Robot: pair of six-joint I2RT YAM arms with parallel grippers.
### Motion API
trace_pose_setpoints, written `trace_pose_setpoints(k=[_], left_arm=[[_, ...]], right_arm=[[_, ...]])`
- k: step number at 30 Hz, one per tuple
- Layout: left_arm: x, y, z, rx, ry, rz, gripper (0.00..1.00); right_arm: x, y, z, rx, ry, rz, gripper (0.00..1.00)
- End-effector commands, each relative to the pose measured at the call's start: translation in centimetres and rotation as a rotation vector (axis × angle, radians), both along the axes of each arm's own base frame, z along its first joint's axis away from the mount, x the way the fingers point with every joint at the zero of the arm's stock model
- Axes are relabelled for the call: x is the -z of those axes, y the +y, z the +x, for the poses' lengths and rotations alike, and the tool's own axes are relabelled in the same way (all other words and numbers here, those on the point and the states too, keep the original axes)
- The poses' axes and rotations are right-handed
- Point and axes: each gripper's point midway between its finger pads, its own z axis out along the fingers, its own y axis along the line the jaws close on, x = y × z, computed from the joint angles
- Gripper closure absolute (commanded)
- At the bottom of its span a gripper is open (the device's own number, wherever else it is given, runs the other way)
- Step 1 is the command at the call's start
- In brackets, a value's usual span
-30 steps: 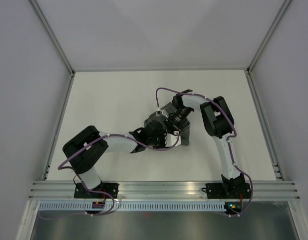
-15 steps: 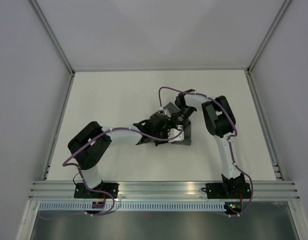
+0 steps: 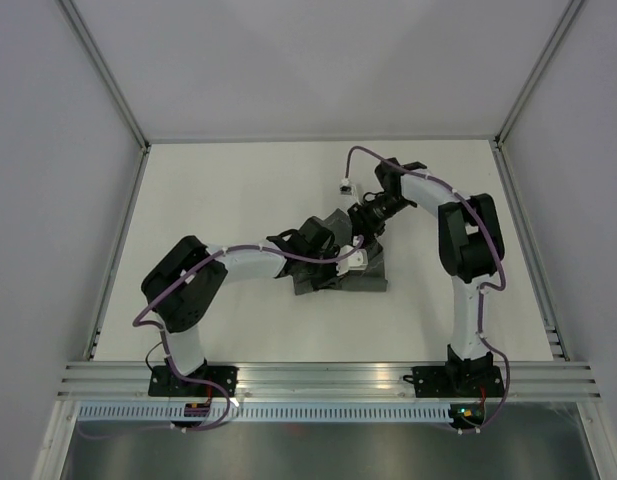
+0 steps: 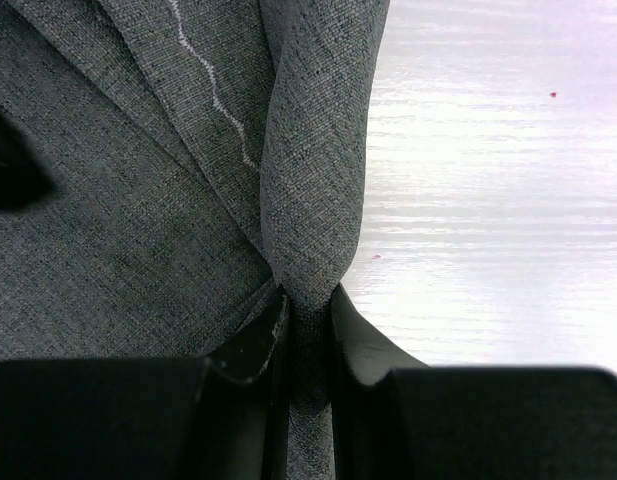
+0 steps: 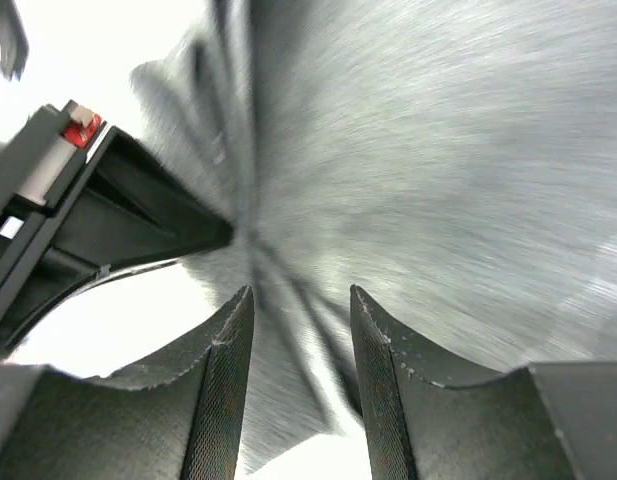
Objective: Fold the napkin, place the utensils inside, and roll it up
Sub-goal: Roll the napkin with the utensil
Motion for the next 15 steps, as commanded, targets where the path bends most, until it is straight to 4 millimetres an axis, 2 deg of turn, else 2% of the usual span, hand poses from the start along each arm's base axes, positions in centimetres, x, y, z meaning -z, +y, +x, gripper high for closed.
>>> trace_pose_setpoints(k=[1, 2, 3, 7, 13, 15], left_arm=[[-0.2, -0.3, -2.1, 0.004, 0.178, -0.030, 0.98], [-0.3, -0.3, -2.1, -0.004, 0.198, -0.037, 0.98], [-0.2, -0.1, -2.2, -0.011, 0.220, -0.036, 0.98], [-1.1, -0.6, -1.7, -0.039, 0.282, -0.054, 0.98], [-2.1, -1.6, -1.6, -0.056, 0.385, -0.072, 0.98], [-1.9, -1.6, -1.9, -0.059, 0.423, -0.062, 0.98]], right_arm=[[-3.3, -1.1, 4.5, 0.155, -0.159, 0.054, 0.51], [-3.9, -1.6, 4.6, 0.199, -0.152, 0.061, 0.50], [-4.5, -2.5, 5.8, 0.240, -0.186, 0.084, 0.51], [-6.4, -5.1, 6.4, 0.296, -0.260, 0.119, 0.51], [-8.1, -7.1, 3.7, 0.237, -0.447, 0.079, 0.52], [-7.5, -7.4, 2.5, 0.205, -0.465, 0.068, 0.52]])
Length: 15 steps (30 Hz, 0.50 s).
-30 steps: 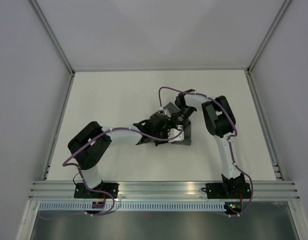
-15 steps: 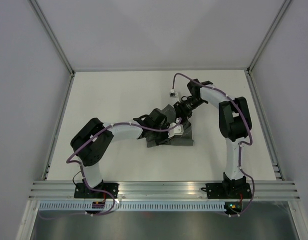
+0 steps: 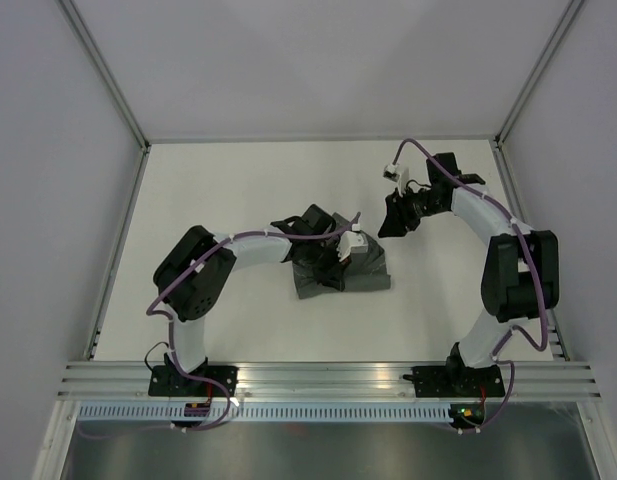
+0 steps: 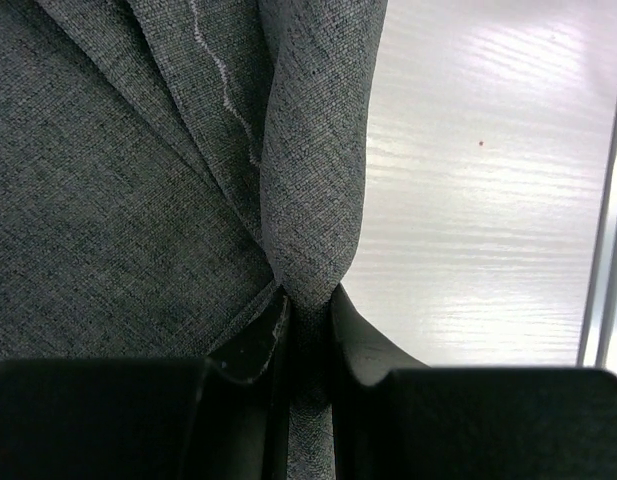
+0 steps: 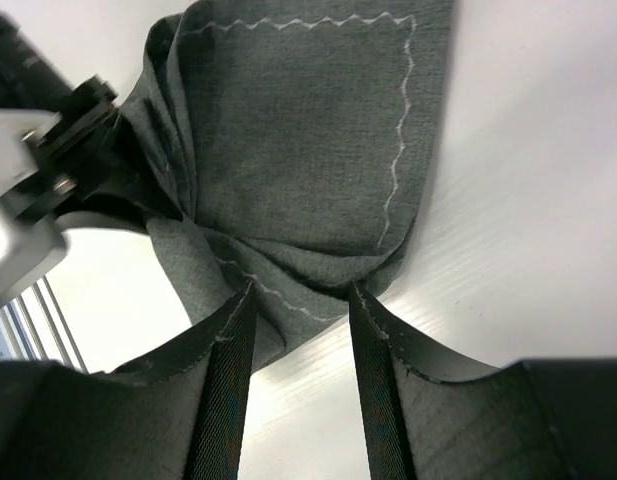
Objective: Fold the napkin, place the utensils inside, and roll it up
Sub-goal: Roll the napkin with the utensil
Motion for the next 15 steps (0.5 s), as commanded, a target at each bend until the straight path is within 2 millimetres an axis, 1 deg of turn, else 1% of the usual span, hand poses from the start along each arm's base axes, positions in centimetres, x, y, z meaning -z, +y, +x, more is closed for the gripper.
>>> trace_pose_setpoints(k=[1, 3, 4, 5, 6, 7, 9, 10, 12, 13, 14, 15], left_arm=[[-1.6, -1.2, -1.3, 0.003, 0.138, -0.042, 0.98], [-1.6, -1.3, -1.4, -0.001, 0.157, -0.039, 0.98], [-1.6, -1.4, -1.7, 0.005, 0.180, -0.044, 0.98], [-1.5, -1.4, -1.8, 0.001, 0.187, -0.041, 0.98], [-1.3, -1.4, -1.9, 0.000, 0.197, -0.039, 0.98], [-0.9, -1.3, -2.2, 0.001, 0.220, -0.033, 0.98], [-0.4, -1.2, -2.4, -0.003, 0.238, -0.025, 0.98], [-0.1, -1.2, -2.6, -0.003, 0.258, -0.022, 0.98], [0.2, -1.1, -3.0, -0.006, 0.282, -0.014, 0.98], [0.4, -1.1, -3.0, -0.008, 0.292, -0.012, 0.98], [0.7, -1.0, -3.1, -0.009, 0.297, -0.004, 0.98], [1.0, -0.9, -3.2, -0.011, 0.300, 0.002, 0.98]], right_arm=[[-1.3, 0.0, -1.3, -0.080, -0.157, -0.021, 0.52], [-1.3, -0.1, -2.2, -0.102, -0.171, -0.026, 0.52], [-1.7, -0.2, -2.5, -0.124, -0.212, -0.034, 0.52], [-1.1, -0.2, -3.4, -0.136, -0.205, -0.040, 0.52], [-0.9, -0.2, -3.6, -0.143, -0.225, -0.046, 0.52], [-0.6, -0.3, -4.5, -0.161, -0.243, -0.053, 0.52], [-0.2, -0.3, -4.9, -0.179, -0.290, -0.072, 0.51], [0.2, -0.4, -5.8, -0.189, -0.309, -0.083, 0.51], [0.3, 0.2, -6.6, -0.226, -0.356, -0.090, 0.51], [0.3, 0.2, -7.5, -0.234, -0.379, -0.096, 0.51], [0.3, 0.8, -8.1, -0.258, -0.400, -0.100, 0.50], [0.2, 1.0, -8.1, -0.266, -0.431, -0.117, 0.50]])
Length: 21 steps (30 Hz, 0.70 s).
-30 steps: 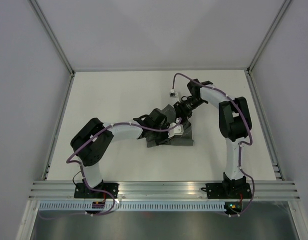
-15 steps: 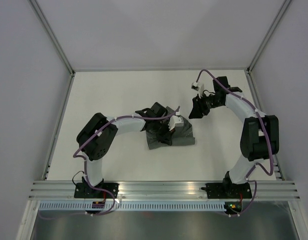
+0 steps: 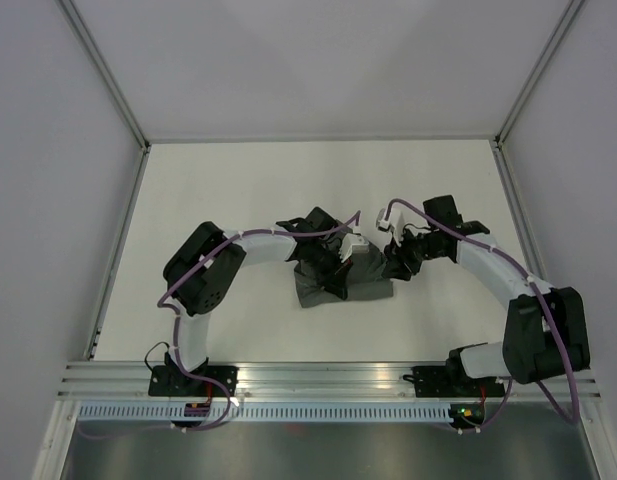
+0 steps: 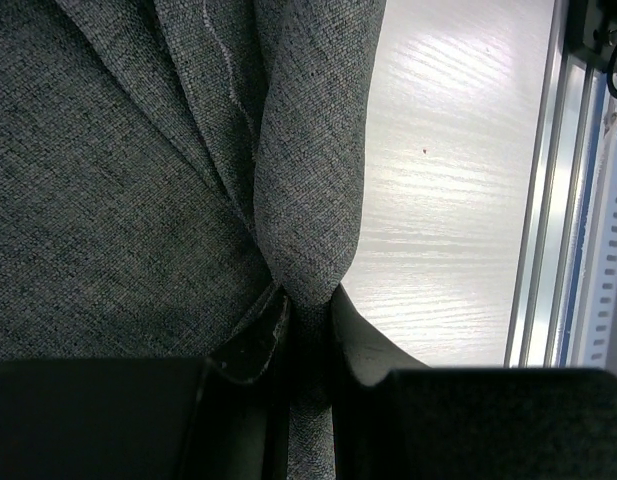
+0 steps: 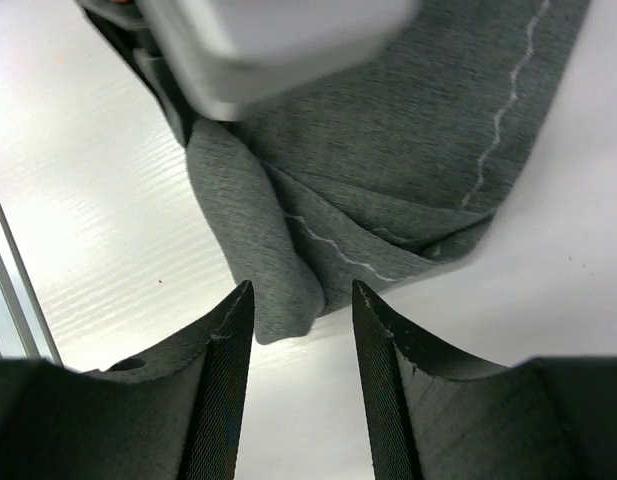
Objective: Fold the napkin, place the utensils inside, and roll it up
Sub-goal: Roll the napkin with the utensil
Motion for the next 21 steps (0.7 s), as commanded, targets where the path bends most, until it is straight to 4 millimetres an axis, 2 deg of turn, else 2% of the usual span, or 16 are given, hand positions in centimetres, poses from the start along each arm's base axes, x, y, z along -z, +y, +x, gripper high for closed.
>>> trace_pose_setpoints(k=[1, 6, 7, 11, 21], left_arm=[[0.5, -0.1, -0.9, -0.008, 0.088, 0.015, 0.98], [1.4, -0.1, -1.2, -0.009, 0.135, 0.032, 0.98], [1.7, 0.0, -1.4, -0.010, 0.142, 0.040, 0.98], [2.6, 0.5, -1.6, -0.010, 0.166, 0.053, 0.98], [3.3, 0.8, -1.9, -0.021, 0.193, 0.063, 0.98]], right_arm=[[-2.1, 1.4, 0.4, -0.098, -0.240, -0.003, 0.50], [-1.9, 3.6, -1.9, -0.180, -0.281, -0.027, 0.49], [-1.3, 3.5, -2.2, -0.182, -0.277, -0.051, 0.48], [0.1, 5.1, -3.4, -0.242, -0.303, -0.087, 0.48], [3.2, 6.9, -4.2, -0.314, -0.398, -0.190, 0.46]])
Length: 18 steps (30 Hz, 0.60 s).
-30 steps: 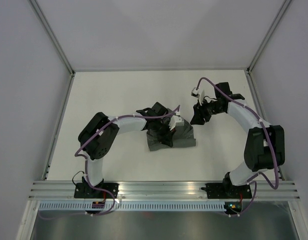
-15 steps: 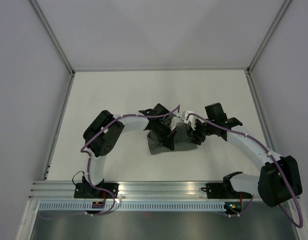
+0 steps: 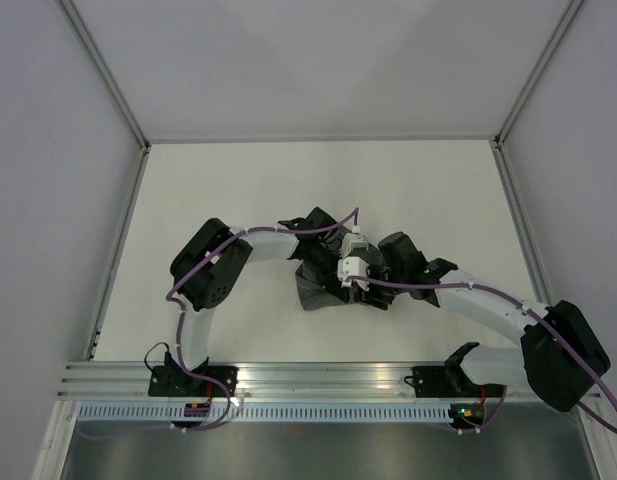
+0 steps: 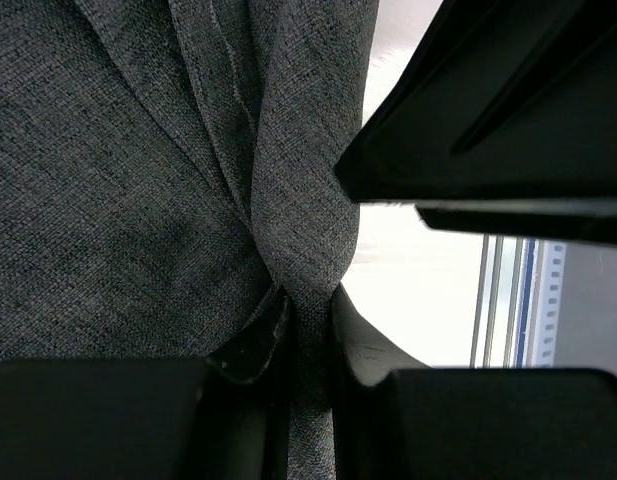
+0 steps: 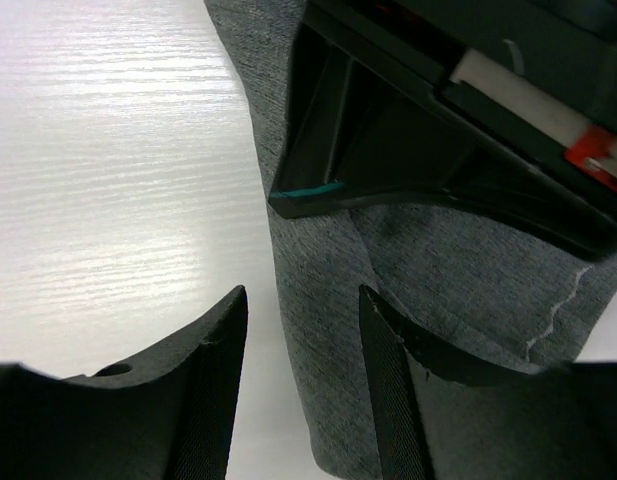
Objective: Fold the napkin, place the utensils inside, and roll it up
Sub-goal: Roll the napkin with the utensil
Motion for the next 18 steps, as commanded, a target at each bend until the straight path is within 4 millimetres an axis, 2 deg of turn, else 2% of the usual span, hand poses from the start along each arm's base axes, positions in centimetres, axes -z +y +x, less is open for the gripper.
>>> trace_pose_setpoints(k=[1, 9, 18], left_arm=[[2.9, 1.3, -1.1, -0.014, 0.061, 0.097, 0.98], [3.0, 1.6, -1.0, -0.018, 0.061, 0.098, 0.98], [3.0, 1.7, -0.9, -0.021, 0.065, 0.091, 0.98]], right_arm=[[0.8, 0.7, 1.2, -0.007, -0.096, -0.023, 0.45], [2.5, 1.1, 1.2, -0.023, -0.139, -0.063, 0.45], [3.0, 1.3, 1.2, -0.029, -0.178, -0.081, 0.45]])
